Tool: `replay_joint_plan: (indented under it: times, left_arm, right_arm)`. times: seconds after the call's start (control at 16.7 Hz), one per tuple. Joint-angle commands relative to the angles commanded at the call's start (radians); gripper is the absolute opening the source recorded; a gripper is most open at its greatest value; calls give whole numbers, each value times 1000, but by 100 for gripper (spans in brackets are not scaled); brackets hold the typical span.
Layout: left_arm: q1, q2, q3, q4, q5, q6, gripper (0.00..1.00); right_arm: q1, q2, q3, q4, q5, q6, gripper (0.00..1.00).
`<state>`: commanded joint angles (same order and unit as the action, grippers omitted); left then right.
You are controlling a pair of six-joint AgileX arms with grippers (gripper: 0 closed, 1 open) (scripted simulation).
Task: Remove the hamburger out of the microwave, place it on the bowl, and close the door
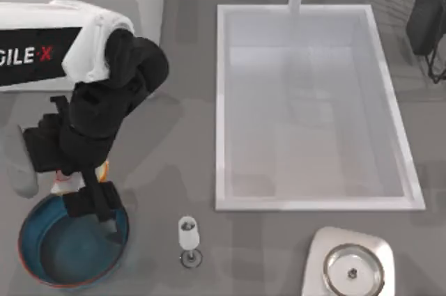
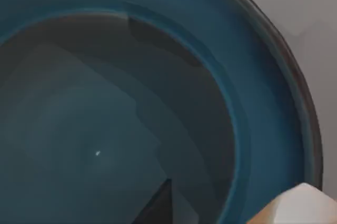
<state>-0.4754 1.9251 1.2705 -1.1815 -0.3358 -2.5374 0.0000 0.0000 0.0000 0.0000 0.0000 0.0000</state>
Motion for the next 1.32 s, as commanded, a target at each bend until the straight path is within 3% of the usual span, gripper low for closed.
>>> replay_joint_plan:
  times: [0.24, 0.48, 1.32]
  left_arm:
    - [-128, 163, 76, -239, -75, -337, 0]
    - [-201, 265, 107, -359, -117, -506, 0]
    - [-198, 246, 95, -372, -131, -509, 0]
  right_arm:
    - [0, 0, 0, 0, 0, 0, 100]
    - [0, 0, 0, 0, 0, 0, 100]
    - [0, 0, 0, 0, 0, 0, 100]
